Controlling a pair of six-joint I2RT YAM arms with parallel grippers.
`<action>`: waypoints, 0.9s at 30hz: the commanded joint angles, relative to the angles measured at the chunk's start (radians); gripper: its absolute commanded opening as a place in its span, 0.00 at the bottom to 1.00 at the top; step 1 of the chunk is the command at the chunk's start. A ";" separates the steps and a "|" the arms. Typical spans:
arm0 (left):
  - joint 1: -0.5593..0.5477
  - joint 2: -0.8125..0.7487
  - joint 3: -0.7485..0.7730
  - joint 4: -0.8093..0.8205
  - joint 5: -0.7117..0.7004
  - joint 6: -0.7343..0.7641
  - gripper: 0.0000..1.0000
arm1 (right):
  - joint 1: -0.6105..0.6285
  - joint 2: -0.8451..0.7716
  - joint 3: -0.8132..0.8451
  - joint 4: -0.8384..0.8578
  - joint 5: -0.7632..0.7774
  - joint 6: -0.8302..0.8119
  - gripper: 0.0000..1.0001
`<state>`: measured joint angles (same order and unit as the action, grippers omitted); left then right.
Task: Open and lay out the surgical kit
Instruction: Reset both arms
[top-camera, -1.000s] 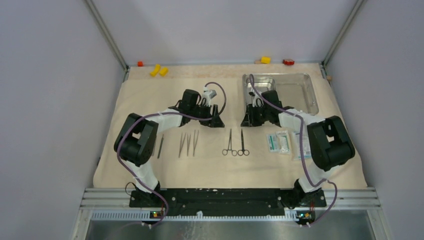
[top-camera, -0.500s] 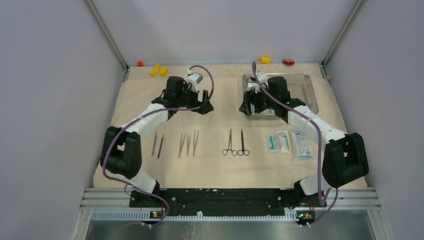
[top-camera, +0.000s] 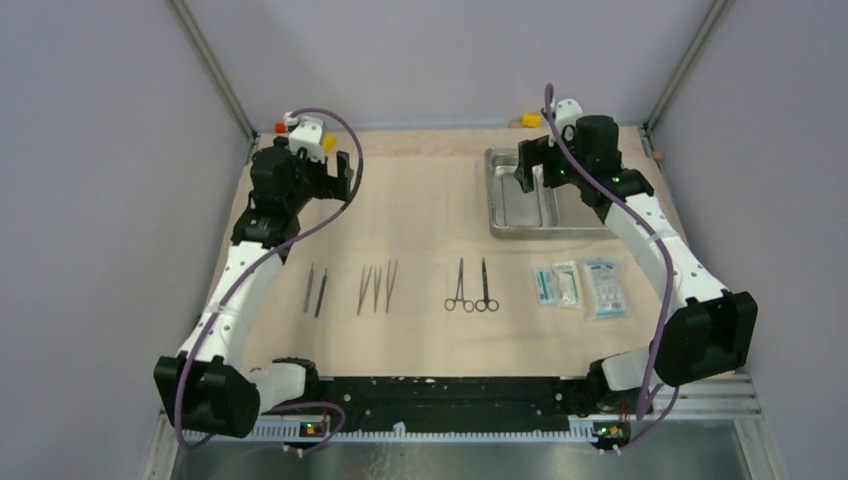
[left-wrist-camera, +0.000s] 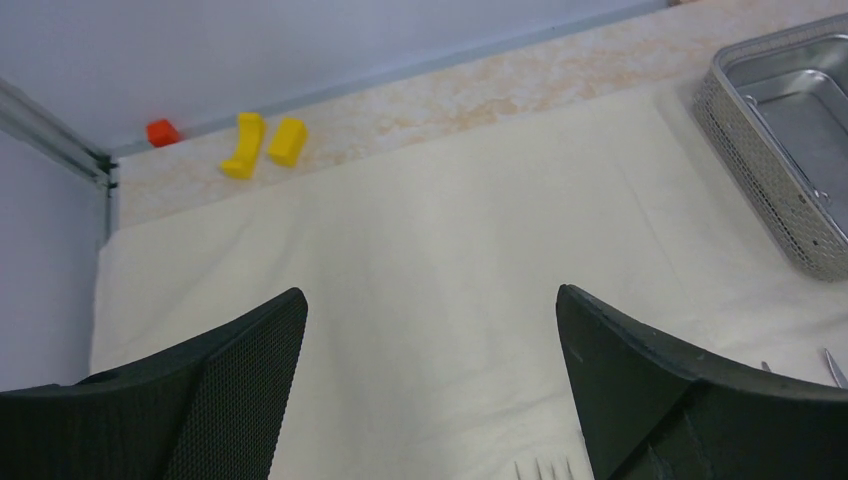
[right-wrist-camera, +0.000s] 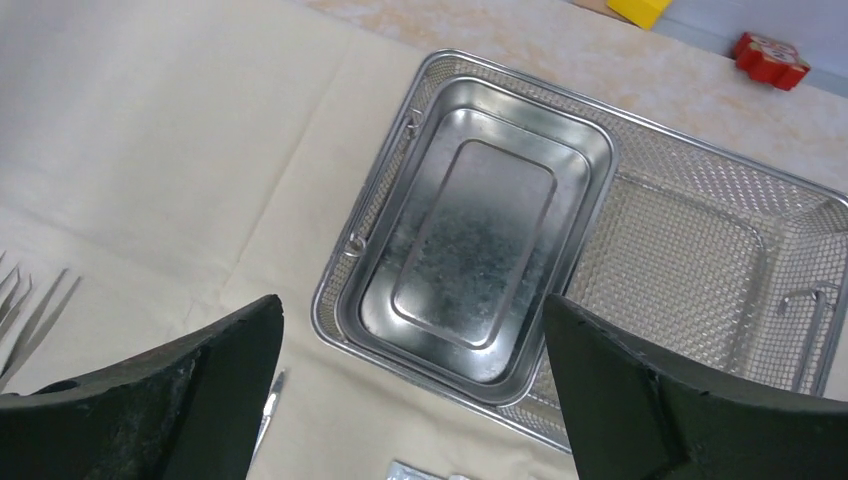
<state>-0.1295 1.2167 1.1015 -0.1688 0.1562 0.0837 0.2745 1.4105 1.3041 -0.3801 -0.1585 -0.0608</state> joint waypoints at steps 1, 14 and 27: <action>0.015 -0.112 -0.037 0.034 -0.098 0.028 0.99 | -0.030 -0.081 0.035 -0.057 0.031 -0.007 0.99; 0.024 -0.375 -0.249 0.131 -0.022 -0.053 0.99 | -0.037 -0.436 -0.321 0.175 0.026 -0.001 0.99; 0.054 -0.427 -0.291 0.109 0.040 -0.028 0.99 | -0.036 -0.594 -0.445 0.271 0.050 -0.035 0.99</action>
<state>-0.0868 0.8112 0.8104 -0.0849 0.1722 0.0517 0.2394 0.8280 0.8761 -0.1730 -0.1215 -0.0788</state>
